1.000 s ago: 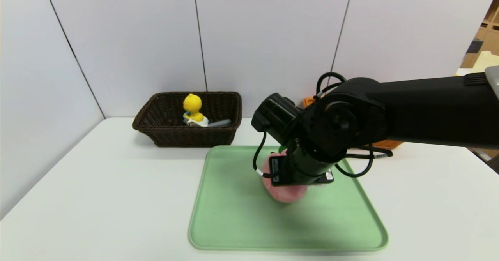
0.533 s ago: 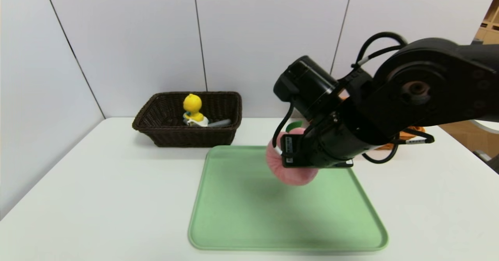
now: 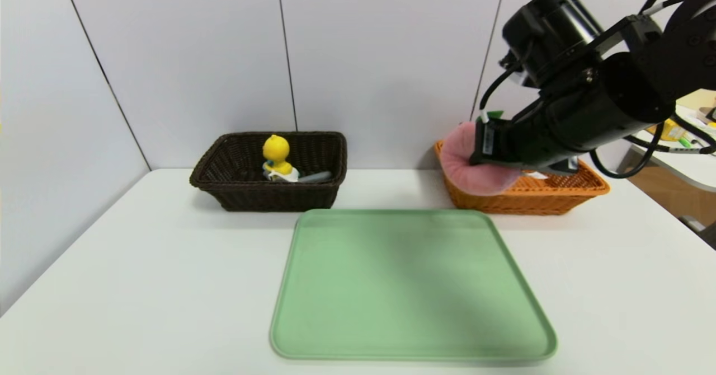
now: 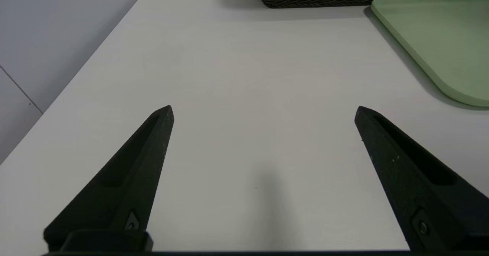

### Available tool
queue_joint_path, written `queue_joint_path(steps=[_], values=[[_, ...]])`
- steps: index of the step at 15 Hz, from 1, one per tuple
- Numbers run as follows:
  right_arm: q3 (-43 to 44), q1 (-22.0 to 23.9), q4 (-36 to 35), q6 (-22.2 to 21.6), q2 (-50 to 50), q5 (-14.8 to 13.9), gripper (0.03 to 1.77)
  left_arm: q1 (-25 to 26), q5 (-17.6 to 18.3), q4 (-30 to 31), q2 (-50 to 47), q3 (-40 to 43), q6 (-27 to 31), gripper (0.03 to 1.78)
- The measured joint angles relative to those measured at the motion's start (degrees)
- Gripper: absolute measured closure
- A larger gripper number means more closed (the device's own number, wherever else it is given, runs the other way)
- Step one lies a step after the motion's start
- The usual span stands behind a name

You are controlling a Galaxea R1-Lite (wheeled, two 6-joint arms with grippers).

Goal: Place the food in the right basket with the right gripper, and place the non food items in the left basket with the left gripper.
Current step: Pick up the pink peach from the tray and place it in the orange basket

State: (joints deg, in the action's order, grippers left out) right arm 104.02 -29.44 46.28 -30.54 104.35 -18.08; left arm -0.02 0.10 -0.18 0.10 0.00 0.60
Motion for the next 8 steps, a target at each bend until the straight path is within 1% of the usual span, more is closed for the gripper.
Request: queue_joint_path(steps=[2,4,6,8], values=[[4.19,5.79,-1.18,2.84,1.44,0.55,1.1,0.0,0.0,0.0,0.0,0.0,0.04,0.12],[6.56,10.92,-5.49,5.62,3.58,0.99,1.1,0.02,0.0,0.0,0.0,0.0,0.02,0.12],[7.23,14.88,-11.0,8.11,6.36,1.08,1.1,0.02,0.0,0.02,0.0,0.0,0.0,0.12],[7.41,17.54,-13.98,9.4,9.46,1.18,1.1,0.02,0.0,0.02,0.0,0.0,0.0,0.12]])
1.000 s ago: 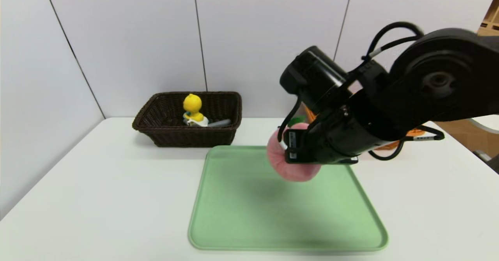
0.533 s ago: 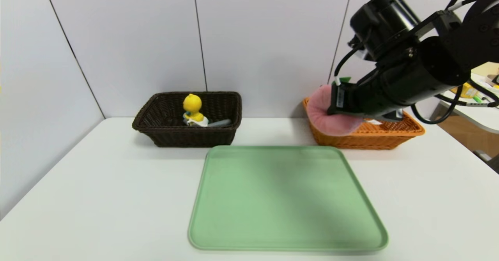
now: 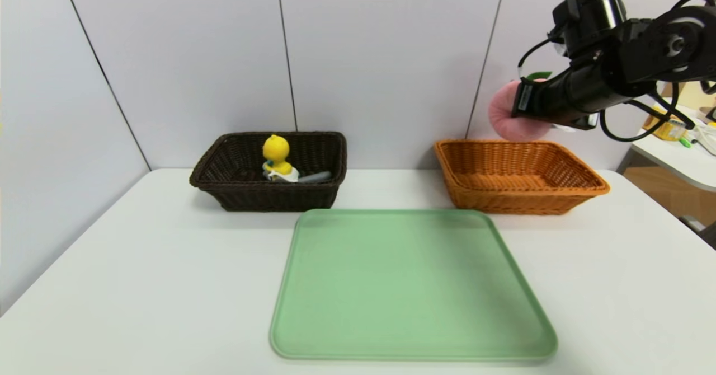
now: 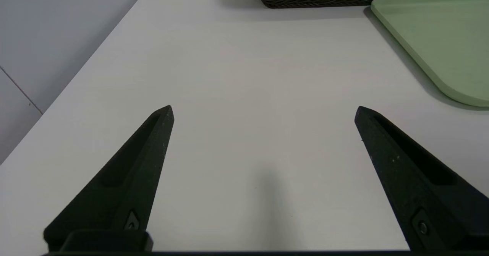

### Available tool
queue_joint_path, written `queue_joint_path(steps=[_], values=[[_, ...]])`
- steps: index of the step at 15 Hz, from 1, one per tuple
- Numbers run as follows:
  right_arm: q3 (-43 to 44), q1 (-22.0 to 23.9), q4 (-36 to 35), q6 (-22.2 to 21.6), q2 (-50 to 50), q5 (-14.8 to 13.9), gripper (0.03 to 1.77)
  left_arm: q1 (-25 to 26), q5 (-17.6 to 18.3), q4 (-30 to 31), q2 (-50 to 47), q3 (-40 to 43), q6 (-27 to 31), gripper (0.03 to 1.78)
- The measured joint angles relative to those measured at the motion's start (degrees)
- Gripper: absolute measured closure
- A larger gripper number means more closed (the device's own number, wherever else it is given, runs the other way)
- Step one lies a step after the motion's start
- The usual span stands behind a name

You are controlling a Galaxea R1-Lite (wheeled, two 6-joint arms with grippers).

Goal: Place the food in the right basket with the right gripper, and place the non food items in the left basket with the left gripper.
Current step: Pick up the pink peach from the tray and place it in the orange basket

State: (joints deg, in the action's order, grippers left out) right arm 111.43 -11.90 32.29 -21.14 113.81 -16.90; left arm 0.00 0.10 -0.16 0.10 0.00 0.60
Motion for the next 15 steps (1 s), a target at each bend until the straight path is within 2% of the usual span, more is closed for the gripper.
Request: queue_joint_path(steps=[7,15], values=[[0.06,6.97,-1.01,0.45,9.73,0.5,1.11,-0.02,0.0,-0.02,0.0,0.0,0.02,0.12],[-0.74,8.0,-0.79,0.2,12.79,0.48,1.11,-0.02,0.0,0.0,0.0,0.0,0.0,0.12]])
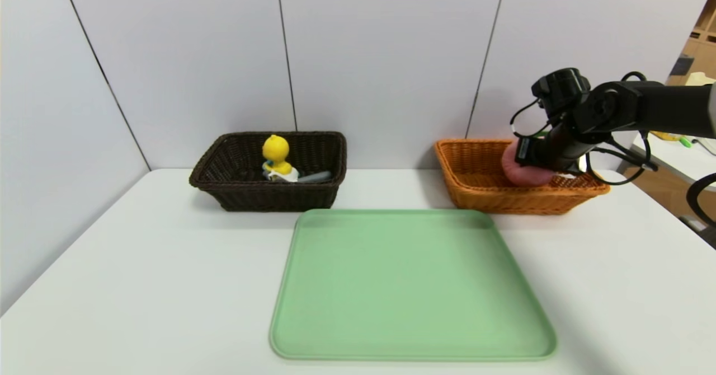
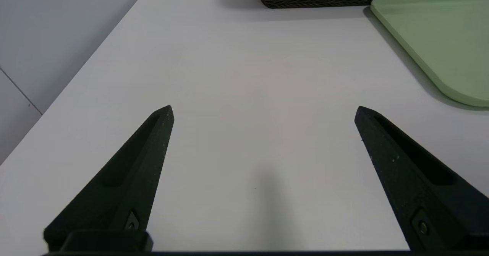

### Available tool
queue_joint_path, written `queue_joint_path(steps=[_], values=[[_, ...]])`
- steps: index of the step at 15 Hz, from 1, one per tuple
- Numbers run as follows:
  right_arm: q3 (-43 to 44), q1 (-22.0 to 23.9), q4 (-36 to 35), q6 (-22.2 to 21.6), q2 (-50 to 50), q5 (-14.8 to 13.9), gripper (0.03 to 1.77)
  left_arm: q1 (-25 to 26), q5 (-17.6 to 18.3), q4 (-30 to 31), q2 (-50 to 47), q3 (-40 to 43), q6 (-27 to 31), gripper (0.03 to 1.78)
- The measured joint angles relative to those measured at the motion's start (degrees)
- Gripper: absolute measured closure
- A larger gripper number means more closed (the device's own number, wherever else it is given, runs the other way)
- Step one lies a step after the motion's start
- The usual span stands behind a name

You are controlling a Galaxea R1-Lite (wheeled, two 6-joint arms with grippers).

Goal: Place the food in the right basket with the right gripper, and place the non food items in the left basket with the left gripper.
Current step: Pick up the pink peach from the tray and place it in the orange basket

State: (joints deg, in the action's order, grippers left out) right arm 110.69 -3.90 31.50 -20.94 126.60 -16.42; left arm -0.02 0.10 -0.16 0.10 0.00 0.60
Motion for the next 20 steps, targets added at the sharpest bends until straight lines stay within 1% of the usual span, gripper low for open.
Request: queue_joint_path(steps=[1,4,8,10,11,13,14,17,20], values=[[-0.02,0.02,0.0,-0.05,0.06,0.0,1.05,0.0,0.0,-0.02,0.0,0.0,0.02,0.12],[-0.05,0.1,0.27,-0.05,0.11,0.0,0.74,-0.02,0.0,-0.02,0.0,0.0,0.0,0.12],[-0.05,-0.15,0.37,-0.16,-0.55,0.0,0.47,0.02,0.0,0.0,0.0,0.0,0.0,0.12],[-0.16,-0.5,1.0,-0.02,-1.46,0.06,0.38,0.02,0.0,-0.02,0.0,0.0,0.0,0.12],[-0.39,-0.69,1.66,0.05,-2.05,0.55,0.35,0.0,0.0,-0.02,0.0,0.0,0.02,0.12],[-1.4,-1.35,3.47,0.17,-3.47,3.25,0.28,0.02,0.0,-0.02,0.0,0.0,0.02,0.12],[-1.95,-1.57,3.74,0.17,-4.06,3.74,0.26,0.02,0.0,-0.02,0.0,0.0,0.02,0.12],[-3.58,-1.79,3.86,0.24,-5.85,4.02,0.2,0.02,0.0,-0.02,0.0,0.0,0.0,0.12],[-3.41,-1.88,3.74,0.88,-6.53,4.79,0.17,0.02,-0.02,-0.02,0.0,0.0,0.02,0.12]])
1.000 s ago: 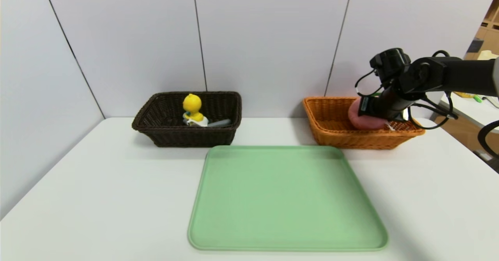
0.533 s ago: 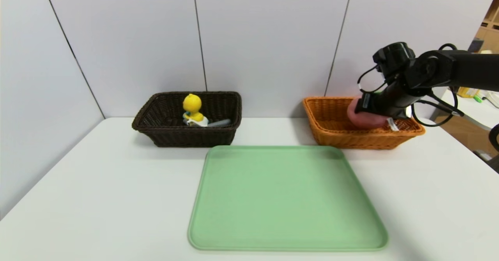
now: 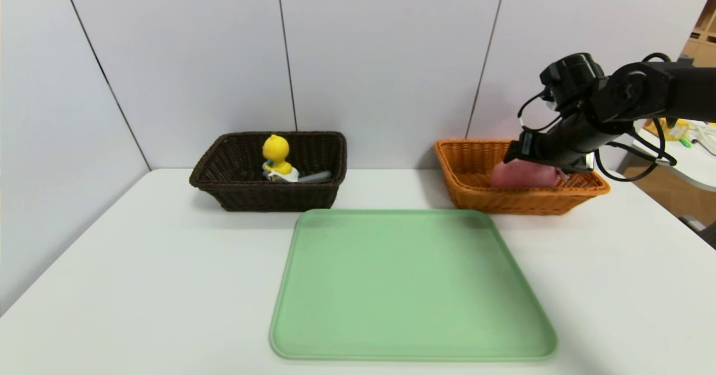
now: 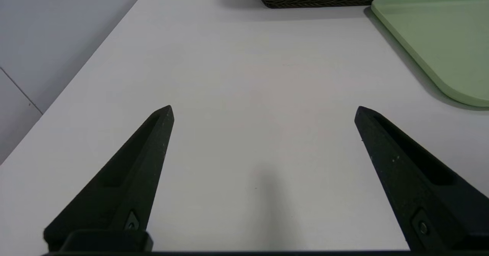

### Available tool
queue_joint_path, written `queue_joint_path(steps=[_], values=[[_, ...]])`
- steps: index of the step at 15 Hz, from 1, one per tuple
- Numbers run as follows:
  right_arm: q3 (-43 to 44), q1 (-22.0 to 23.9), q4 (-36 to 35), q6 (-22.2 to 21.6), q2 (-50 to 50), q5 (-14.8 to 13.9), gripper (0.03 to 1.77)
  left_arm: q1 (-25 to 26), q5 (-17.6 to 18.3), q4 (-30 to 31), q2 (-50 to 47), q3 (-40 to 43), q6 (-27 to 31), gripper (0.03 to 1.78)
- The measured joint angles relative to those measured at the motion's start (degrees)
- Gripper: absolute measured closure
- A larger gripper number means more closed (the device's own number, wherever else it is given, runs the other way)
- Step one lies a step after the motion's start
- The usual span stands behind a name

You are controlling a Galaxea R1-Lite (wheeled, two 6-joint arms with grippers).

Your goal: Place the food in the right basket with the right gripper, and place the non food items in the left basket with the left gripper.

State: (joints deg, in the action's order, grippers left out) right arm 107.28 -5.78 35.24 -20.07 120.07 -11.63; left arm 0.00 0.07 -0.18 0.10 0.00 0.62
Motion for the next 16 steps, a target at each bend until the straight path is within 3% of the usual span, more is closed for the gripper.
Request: queue_joint_path(steps=[16], values=[[2.51,0.2,0.01,0.59,-9.51,0.13,0.11,-0.02,0.02,0.02,0.0,0.0,-0.02,0.12]])
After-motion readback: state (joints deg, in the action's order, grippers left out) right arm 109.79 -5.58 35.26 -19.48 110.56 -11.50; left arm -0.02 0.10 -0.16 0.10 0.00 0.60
